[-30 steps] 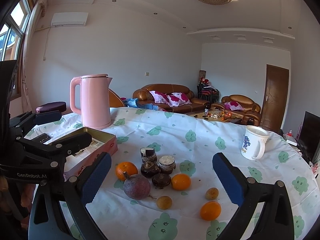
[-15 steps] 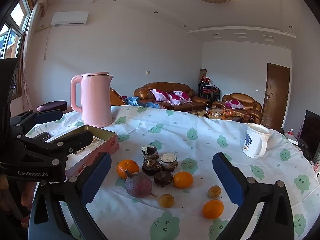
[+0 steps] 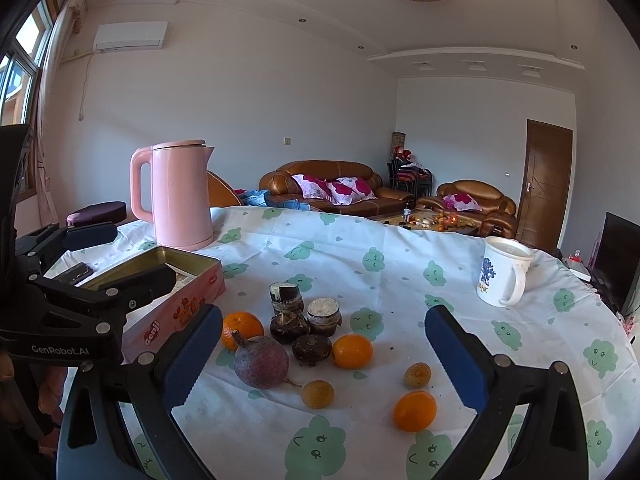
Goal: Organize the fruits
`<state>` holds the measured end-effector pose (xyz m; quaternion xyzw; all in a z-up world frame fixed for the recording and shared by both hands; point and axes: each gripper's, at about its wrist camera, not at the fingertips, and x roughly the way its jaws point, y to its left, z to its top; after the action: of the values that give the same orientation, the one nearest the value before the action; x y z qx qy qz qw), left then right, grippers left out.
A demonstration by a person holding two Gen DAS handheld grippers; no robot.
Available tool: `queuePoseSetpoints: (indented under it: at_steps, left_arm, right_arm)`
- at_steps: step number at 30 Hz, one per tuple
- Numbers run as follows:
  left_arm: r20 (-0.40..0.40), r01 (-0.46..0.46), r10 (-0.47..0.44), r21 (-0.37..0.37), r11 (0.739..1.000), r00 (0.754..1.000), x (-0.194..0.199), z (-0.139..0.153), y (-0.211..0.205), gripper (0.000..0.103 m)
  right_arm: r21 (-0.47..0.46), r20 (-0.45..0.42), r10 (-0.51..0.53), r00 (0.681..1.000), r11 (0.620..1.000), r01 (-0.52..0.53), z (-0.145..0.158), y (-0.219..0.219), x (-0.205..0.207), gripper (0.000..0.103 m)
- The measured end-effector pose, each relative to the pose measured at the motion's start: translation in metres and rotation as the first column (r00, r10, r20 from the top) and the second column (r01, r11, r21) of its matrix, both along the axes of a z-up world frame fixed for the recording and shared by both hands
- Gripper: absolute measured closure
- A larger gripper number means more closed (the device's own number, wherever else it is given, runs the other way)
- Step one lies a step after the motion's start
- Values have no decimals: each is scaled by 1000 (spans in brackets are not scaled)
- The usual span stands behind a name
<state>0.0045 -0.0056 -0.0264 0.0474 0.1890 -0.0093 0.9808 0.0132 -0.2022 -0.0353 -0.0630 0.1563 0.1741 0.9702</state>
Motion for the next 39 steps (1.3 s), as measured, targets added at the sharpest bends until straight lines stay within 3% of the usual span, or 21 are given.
queuePoseSetpoints:
  at_steps: [13,22,24,27,31,35,39]
  left_arm:
    - [-101,51,-50,8,999,994,23,-22,-21,0]
    - [-165,108,-107,0,994,980,34,-36,-34,4]
    - [-189,130,-131,-13,991,973,37,-39,-37,15]
    - [-226,171,-173,-31,985,959,43,-45,-44,23]
    - [-262,204,-204,-27,979,943,49,-53,-54,32]
    - [-300,223,-220,-24,974,928,57,-59,-61,39]
    - [-326,251,-242,-15,968,914,61,-63,-69,41]
  right_arm:
    - [-46,-104,-177,979,984,173,-32,-45,26,1]
    - [-90,-172,-195,965,979,182,-46,-62,38,2]
    - [-74,-192,-176,965,984,164,-48,-64,40,17]
    - [-65,-224,-157,962,987,146,-51,-65,43,29]
    - [-62,-251,-133,959,991,121,-54,-64,45,30]
    - [-51,-294,-102,950,995,91,-58,-64,52,46]
    - [-47,-352,-73,933,997,60,-63,-63,59,48]
